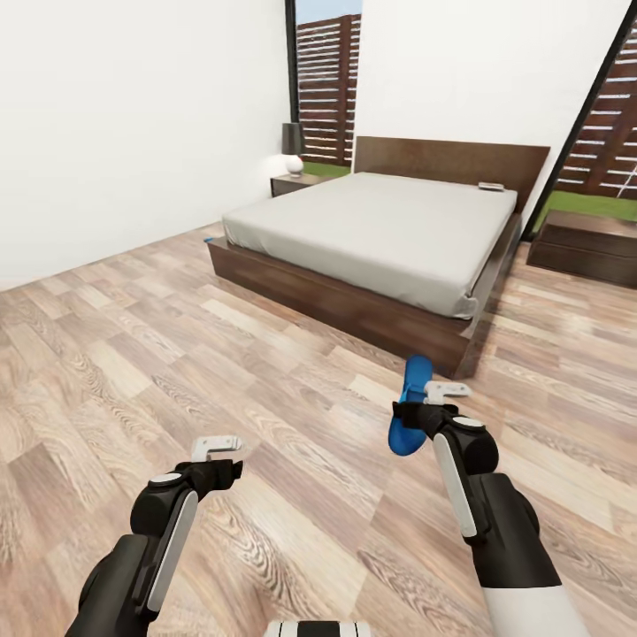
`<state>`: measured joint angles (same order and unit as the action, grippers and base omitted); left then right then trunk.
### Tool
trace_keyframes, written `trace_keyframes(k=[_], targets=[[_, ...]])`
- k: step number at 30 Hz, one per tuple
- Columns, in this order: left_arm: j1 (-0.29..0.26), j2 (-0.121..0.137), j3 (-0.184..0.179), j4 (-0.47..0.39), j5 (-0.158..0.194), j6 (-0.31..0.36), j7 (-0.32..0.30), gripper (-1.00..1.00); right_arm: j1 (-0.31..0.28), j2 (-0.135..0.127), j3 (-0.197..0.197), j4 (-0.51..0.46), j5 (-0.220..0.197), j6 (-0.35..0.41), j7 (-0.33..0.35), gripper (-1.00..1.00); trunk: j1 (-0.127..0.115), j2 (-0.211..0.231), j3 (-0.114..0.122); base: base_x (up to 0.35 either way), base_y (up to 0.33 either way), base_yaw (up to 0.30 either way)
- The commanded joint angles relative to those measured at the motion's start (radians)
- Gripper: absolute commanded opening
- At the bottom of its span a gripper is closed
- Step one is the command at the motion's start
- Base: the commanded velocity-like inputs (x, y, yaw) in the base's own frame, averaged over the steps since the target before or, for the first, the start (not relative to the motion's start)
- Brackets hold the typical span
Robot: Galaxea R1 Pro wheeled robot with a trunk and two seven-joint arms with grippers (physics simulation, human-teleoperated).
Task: In the bedroom, move the book from the bed onto either nightstand, and place the two sandals side by side next to the bed.
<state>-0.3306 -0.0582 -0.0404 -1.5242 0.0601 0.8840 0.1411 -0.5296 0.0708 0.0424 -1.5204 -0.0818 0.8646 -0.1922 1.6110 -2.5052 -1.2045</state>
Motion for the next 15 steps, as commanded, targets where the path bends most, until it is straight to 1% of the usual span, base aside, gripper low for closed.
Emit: trace_keyframes(k=[1,6,8,15], targets=[[-0.001,0.0,-0.001,-0.001,0.006,0.004,0.008,1.0,-0.001,0.0,0.001,-0.001,-0.009,0.004,-0.009,-1.0,0.0,0.0,-0.001,0.0,0.0,0.282],[-0.001,0.0,-0.001,-0.001,0.007,0.004,0.008,1.0,-0.001,0.0,0.001,-0.001,-0.009,0.004,-0.009,-1.0,0.0,0.0,-0.001,0.008,0.0,0.282],[-0.001,0.0,-0.001,-0.001,0.008,0.004,0.008,1.0,-0.001,0.0,0.001,-0.001,-0.009,0.004,-0.009,-1.0,0.0,0.0,-0.001,0.136,0.0,0.282],[-0.001,0.0,-0.001,-0.001,0.008,0.004,0.008,1.0,0.0,0.0,0.002,-0.001,-0.009,0.005,-0.009,-1.0,0.0,0.0,-0.001,0.281,0.0,0.282]])
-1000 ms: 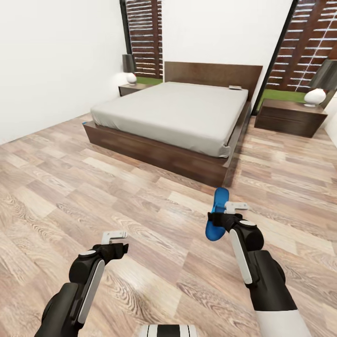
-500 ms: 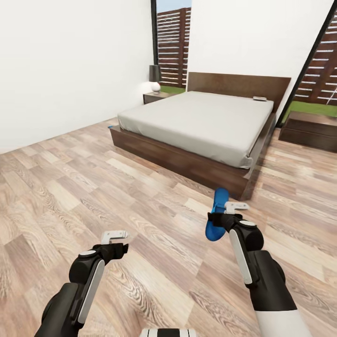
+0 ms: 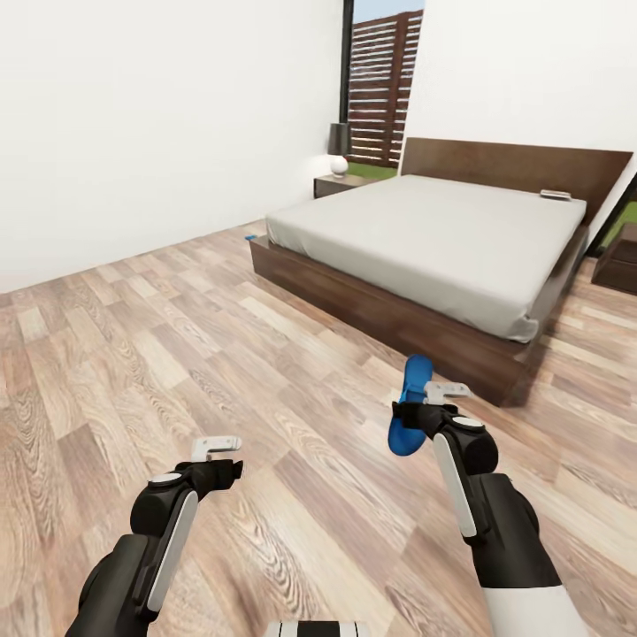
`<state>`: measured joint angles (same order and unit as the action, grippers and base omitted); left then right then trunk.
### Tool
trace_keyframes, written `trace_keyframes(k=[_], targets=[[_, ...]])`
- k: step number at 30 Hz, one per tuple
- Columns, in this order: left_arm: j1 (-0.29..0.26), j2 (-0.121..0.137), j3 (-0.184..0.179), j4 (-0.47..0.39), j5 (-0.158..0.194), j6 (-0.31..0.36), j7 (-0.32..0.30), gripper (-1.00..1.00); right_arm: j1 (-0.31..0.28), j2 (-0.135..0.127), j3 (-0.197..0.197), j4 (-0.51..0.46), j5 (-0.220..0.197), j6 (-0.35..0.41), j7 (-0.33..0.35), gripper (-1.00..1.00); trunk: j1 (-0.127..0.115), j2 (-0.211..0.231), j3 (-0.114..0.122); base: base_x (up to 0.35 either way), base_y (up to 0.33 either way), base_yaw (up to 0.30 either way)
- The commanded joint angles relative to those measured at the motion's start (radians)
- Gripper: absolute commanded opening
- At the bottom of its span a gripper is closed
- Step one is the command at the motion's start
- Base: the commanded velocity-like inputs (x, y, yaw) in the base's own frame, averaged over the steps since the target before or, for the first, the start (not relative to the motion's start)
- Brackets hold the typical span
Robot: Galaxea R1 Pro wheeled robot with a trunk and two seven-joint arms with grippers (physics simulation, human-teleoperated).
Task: In the bedroom, move the book from the bed onto either nightstand, and place the two sandals side by side next to the bed.
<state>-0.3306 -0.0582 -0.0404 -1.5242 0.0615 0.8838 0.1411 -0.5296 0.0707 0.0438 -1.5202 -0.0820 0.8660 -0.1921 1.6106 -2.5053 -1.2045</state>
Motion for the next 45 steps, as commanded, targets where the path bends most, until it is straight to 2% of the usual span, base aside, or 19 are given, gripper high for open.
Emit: trace_keyframes(k=[1,4,9,10,11,22,28,45], targets=[[-0.001,0.0,-0.001,-0.001,0.006,0.004,0.008,1.0,-0.001,0.0,0.001,-0.001,-0.008,0.004,-0.009,-1.0,0.0,0.0,-0.001,0.196,0.0,0.282],[-0.001,0.0,-0.001,-0.001,0.005,0.003,0.008,1.0,-0.001,0.0,0.0,0.0,-0.009,0.004,-0.009,-1.0,0.0,0.0,-0.001,0.107,0.0,0.219],[-0.003,-0.003,-0.007,-0.001,0.006,0.004,0.011,1.0,-0.001,0.0,-0.001,0.002,-0.01,0.011,-0.009,-1.0,-0.002,0.001,0.018,0.005,0.0,0.011],[-0.009,-0.021,-0.006,-0.001,0.007,0.006,0.016,1.0,0.0,0.0,-0.001,0.003,-0.009,0.011,-0.009,-1.0,-0.002,0.001,0.022,0.083,0.0,0.001],[-0.009,-0.023,-0.006,-0.001,0.007,0.008,0.016,1.0,-0.001,0.0,-0.001,0.003,-0.009,0.011,-0.009,-1.0,-0.003,0.001,0.026,0.168,0.0,0.0],[-0.01,-0.026,-0.006,-0.001,0.004,0.032,0.018,1.0,-0.001,0.0,0.001,0.003,-0.009,0.011,-0.009,-1.0,-0.008,0.004,0.069,0.312,0.0,0.009],[-0.01,-0.026,-0.006,-0.001,0.004,0.032,0.018,1.0,-0.001,0.0,0.001,0.002,-0.008,0.011,-0.009,-1.0,-0.011,0.005,0.09,0.335,0.0,0.183],[-0.01,-0.026,-0.006,-0.001,0.003,0.033,0.018,1.0,0.0,0.0,0.002,0.003,-0.007,0.011,-0.009,-1.0,-0.076,0.124,0.132,0.335,0.0,0.236]])
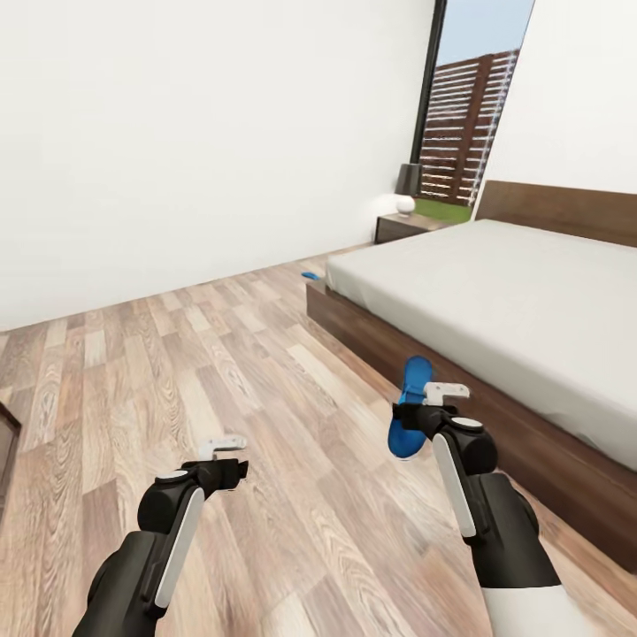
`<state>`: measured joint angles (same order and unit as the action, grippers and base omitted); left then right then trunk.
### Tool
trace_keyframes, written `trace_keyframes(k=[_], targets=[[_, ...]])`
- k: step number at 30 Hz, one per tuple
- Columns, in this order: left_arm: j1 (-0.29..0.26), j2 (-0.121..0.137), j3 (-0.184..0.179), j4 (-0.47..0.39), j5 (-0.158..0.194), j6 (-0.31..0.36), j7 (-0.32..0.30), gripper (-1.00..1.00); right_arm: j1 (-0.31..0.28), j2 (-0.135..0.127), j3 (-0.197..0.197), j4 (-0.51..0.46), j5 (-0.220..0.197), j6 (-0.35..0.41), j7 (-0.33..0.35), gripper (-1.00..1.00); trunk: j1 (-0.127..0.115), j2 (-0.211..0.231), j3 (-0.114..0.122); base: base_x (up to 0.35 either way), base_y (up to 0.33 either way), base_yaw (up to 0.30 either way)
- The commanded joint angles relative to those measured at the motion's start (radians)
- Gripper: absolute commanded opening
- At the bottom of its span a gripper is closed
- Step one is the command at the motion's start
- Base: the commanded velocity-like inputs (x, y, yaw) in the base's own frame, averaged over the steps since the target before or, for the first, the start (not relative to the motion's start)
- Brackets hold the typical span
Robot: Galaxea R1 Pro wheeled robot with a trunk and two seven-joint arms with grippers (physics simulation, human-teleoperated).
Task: In the bedroom, move the book from the bed onto either nightstand, and place the two sandals side by side next to the bed.
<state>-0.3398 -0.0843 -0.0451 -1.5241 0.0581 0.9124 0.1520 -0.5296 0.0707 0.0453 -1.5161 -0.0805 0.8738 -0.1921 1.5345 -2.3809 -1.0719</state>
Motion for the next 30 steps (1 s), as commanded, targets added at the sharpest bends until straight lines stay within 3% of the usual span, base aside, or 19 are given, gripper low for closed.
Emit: trace_keyframes(k=[1,20,30], targets=[[-0.001,0.0,-0.001,-0.001,0.006,0.004,0.008,1.0,0.0,0.0,0.001,-0.001,-0.009,0.004,-0.009,-1.0,-0.004,0.007,0.002,0.335,0.0,0.238],[-0.001,0.0,-0.001,-0.001,0.006,0.004,0.008,1.0,-0.001,-0.002,0.0,-0.01,-0.008,0.002,-0.009,-1.0,-0.076,0.14,0.047,0.335,0.0,0.237],[-0.001,0.0,-0.001,-0.001,0.006,0.004,0.008,1.0,-0.001,-0.001,-0.001,-0.009,-0.008,0.002,-0.009,-1.0,-0.115,0.21,0.076,0.335,0.0,0.105]])
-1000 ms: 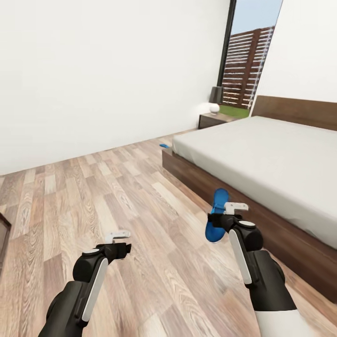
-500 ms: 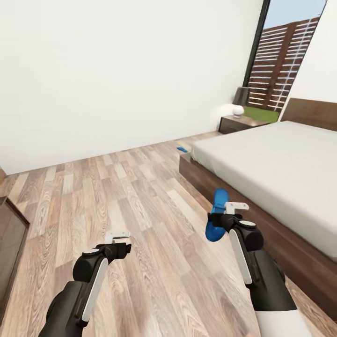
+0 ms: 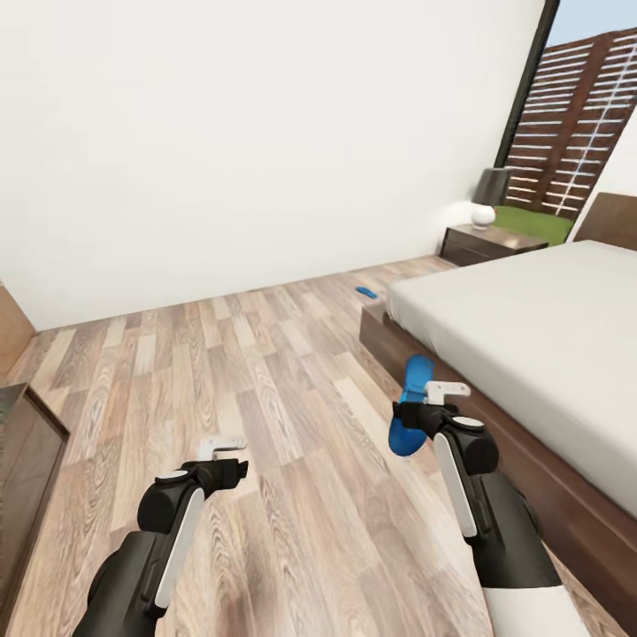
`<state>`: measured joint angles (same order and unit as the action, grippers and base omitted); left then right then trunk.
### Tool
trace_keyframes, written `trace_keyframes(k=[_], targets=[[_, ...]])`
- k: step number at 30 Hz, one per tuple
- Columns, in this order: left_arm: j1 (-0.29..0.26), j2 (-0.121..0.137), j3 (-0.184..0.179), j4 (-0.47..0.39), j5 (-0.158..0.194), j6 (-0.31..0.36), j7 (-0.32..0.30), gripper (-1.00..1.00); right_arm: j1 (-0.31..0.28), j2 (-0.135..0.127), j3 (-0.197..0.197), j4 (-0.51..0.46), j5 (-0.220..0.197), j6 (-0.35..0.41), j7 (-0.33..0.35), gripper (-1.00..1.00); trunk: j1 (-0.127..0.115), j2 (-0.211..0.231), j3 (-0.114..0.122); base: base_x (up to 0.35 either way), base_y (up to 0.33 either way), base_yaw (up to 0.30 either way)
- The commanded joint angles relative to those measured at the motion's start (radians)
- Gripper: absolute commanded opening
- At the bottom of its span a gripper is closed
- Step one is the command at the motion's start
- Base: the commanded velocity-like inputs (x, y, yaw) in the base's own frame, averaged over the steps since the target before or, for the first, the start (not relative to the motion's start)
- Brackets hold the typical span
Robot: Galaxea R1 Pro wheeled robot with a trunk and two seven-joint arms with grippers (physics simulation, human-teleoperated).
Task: In the bedroom, move the book from the bed onto either nightstand, and place the two sandals side by side next to the bed.
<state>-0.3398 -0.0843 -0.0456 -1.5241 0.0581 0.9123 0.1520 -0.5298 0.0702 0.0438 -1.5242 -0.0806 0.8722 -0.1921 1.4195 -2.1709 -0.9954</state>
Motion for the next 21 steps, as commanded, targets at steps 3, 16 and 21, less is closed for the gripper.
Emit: trace_keyframes(k=[3,16,21], targets=[[-0.001,0.0,-0.001,-0.001,0.006,0.004,0.008,1.0,-0.001,0.0,0.001,-0.001,-0.008,0.004,-0.009,-1.0,-0.011,0.021,0.007,0.335,0.0,0.224],[-0.001,0.0,-0.001,-0.001,0.006,0.005,0.008,1.0,0.0,0.0,0.001,-0.001,-0.008,0.004,-0.009,-1.0,-0.061,0.112,0.042,0.335,0.0,0.242],[-0.001,0.0,-0.001,-0.001,0.006,0.005,0.008,1.0,-0.001,0.0,0.001,-0.001,-0.008,0.004,-0.009,-1.0,-0.08,0.147,0.055,0.335,0.0,0.244]])
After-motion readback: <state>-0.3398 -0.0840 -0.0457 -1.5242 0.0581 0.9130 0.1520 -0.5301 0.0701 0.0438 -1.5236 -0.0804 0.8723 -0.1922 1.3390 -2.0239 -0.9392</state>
